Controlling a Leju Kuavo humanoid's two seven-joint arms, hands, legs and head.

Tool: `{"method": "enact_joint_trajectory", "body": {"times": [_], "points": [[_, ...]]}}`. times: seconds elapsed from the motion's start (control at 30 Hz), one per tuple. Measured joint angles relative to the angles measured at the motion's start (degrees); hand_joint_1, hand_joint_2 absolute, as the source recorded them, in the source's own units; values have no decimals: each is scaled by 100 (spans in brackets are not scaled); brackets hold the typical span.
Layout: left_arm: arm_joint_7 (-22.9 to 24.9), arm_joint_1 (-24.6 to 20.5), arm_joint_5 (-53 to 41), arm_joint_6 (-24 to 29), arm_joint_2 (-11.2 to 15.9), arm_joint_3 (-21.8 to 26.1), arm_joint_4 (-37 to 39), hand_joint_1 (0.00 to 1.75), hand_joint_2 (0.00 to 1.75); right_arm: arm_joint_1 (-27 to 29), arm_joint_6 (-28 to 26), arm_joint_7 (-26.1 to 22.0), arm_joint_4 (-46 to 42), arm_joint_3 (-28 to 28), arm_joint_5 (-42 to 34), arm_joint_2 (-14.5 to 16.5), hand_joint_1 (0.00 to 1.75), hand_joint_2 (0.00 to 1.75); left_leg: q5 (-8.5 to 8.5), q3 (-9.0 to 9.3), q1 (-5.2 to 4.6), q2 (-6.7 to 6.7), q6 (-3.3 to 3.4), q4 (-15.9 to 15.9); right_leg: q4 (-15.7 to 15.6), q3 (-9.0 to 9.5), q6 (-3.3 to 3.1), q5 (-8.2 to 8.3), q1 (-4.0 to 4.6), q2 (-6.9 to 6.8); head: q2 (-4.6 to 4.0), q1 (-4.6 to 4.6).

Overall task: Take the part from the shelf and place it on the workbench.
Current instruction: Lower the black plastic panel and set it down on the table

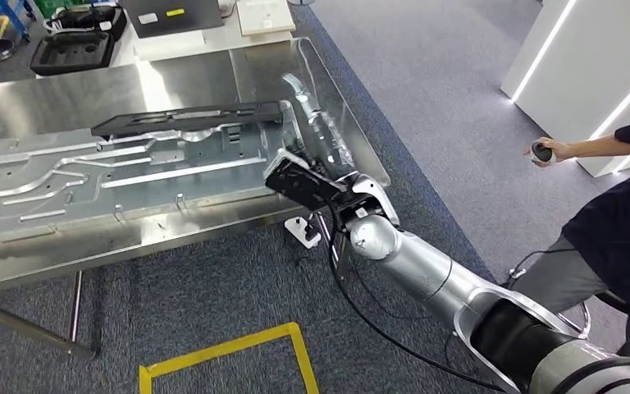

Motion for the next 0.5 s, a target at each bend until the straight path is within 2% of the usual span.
{"method": "enact_joint_trajectory", "body": {"times": [0.03,0.07,0.1,0.13,0.17,0.2,0.23,0.27,0.3,0.37,0.4,0.43,0.5], "points": [[-16,20,37,0,2,0,0,0,0,227,-194,28,-105,-148,63,-51,0,0,76,-102,-3,1,5,5,379,-69,19,-228,-2,1,0,6],[-36,41,75,-3,4,1,0,0,0,467,-394,48,-196,-294,111,-96,0,0,148,-213,-5,3,-2,18,687,-89,40,-318,-5,1,0,9],[-55,64,112,-8,5,1,0,0,0,707,-577,52,-257,-420,119,-129,0,0,216,-329,-6,5,-9,40,842,-34,57,-266,-9,0,0,9],[-73,88,147,-14,7,1,0,0,0,941,-735,33,-293,-549,77,-155,0,0,280,-451,-3,8,-23,76,805,121,68,-121,-14,-2,0,10],[-92,112,183,-21,10,2,0,0,0,1169,-858,-13,-311,-696,-17,-174,0,0,334,-574,0,9,-44,127,568,382,74,17,-22,-8,0,11],[-111,134,219,-30,19,1,0,0,0,1382,-935,-78,-316,-857,-153,-185,0,0,380,-693,-3,9,-71,193,180,700,72,18,-25,-15,0,11],[-130,156,253,-44,30,2,0,0,0,1590,-954,-162,-310,-1036,-331,-191,0,0,416,-785,-6,5,-100,259,-181,974,48,-42,-15,-18,1,14],[-153,177,292,-66,48,1,1,0,0,1790,-905,-258,-284,-1212,-535,-195,0,0,447,-842,-13,-2,-133,312,-474,1153,14,-148,-7,-22,1,22],[-176,196,332,-95,69,1,2,0,0,1963,-784,-372,-211,-1373,-769,-199,0,0,480,-867,-19,-9,-164,337,-634,1227,-28,-239,11,-22,2,22],[-220,248,427,-175,123,2,10,0,0,2255,-338,-686,141,-1624,-1330,-205,0,0,542,-888,-5,-23,-218,334,-686,1170,-119,-176,12,-36,1,20],[-241,278,477,-219,148,2,16,0,0,2354,-31,-904,443,-1724,-1661,-205,0,0,486,-934,8,-30,-249,362,-685,1130,-157,-112,5,-47,1,12],[-267,312,530,-267,168,2,22,0,0,2440,291,-1154,802,-1816,-2002,-197,0,0,316,-1006,22,-35,-285,473,-694,1064,-191,-37,-13,-63,0,5],[-336,395,642,-362,213,2,28,0,0,2538,896,-1692,1681,-2029,-2685,-148,0,0,-297,-1189,43,-38,-361,1006,-693,890,-217,120,-38,-88,0,-9]]}}
